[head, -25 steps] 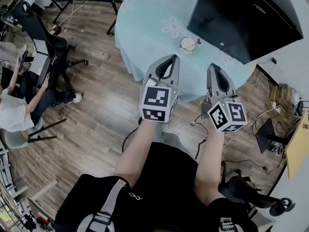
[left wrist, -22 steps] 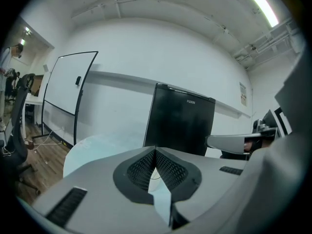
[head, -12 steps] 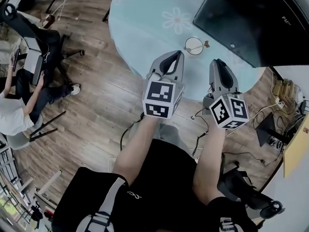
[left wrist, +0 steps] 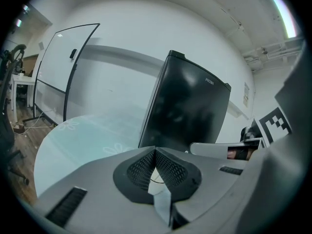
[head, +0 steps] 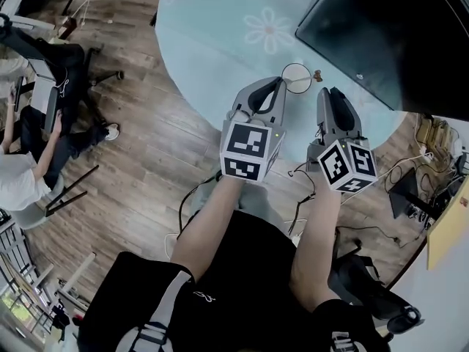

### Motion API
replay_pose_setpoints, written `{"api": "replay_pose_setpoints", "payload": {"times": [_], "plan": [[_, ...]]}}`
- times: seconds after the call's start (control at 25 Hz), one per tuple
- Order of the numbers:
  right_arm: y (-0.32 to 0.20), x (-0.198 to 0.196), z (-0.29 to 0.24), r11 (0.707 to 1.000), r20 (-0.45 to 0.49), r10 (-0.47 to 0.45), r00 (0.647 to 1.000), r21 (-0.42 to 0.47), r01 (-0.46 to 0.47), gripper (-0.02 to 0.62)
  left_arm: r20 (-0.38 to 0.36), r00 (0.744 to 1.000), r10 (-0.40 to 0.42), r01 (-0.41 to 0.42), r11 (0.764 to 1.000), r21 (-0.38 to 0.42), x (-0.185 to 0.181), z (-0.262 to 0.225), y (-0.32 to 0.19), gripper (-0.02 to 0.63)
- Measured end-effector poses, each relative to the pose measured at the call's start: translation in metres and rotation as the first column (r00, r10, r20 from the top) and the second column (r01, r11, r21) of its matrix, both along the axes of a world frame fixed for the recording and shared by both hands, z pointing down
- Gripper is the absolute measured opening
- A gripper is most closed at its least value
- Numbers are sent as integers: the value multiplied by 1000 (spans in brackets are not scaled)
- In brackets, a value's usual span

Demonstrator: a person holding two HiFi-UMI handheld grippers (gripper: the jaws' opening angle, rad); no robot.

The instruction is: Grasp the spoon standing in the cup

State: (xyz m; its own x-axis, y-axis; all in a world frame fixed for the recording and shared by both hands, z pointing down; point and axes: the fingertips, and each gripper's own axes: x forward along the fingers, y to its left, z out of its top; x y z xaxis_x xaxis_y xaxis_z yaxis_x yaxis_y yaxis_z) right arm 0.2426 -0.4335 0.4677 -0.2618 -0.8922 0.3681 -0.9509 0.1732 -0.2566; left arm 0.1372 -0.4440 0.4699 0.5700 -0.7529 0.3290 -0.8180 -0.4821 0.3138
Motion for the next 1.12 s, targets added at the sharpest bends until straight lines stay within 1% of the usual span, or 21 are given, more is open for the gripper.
{"api": "replay_pose_setpoints", "payload": {"times": [0.12, 0.2, 0.44, 0.64, 0.76, 0.88, 0.92, 1.0, 1.12], "plan": [[-7, -1, 12, 1000, 13, 7, 1000, -25, -6, 106, 7, 1000, 1, -1, 1000, -17, -1, 9, -8, 14], [-12, -1, 20, 999, 19, 9, 1000, -43, -8, 137, 25, 1000, 5, -5, 1000, -21, -2, 14, -12, 14], [-24, 0, 43, 996, 29, 22, 999, -90, -19, 137, 17, 1000, 13, -13, 999, -53, 0, 25, -26, 14], [-32, -2, 60, 993, 49, 26, 998, -114, -21, 137, 32, 999, 16, -14, 997, -77, -3, 36, -29, 14], [-36, -3, 65, 992, 58, 31, 998, -123, -24, 137, 41, 999, 18, -15, 997, -78, -5, 38, -31, 14], [-39, -4, 71, 991, 87, 41, 995, -131, -30, 137, 50, 999, 22, -17, 996, -84, -7, 39, -32, 14], [-39, -3, 72, 991, 94, 50, 994, -132, -37, 134, 52, 998, 22, -18, 996, -84, -7, 39, -32, 14], [-38, -1, 72, 990, 93, 73, 993, -128, -61, 73, 59, 998, 23, -18, 997, -78, -9, 39, -32, 14], [-38, -2, 71, 989, 108, 88, 990, -124, -75, 59, 64, 998, 29, -24, 997, -74, -9, 37, -31, 14]]}}
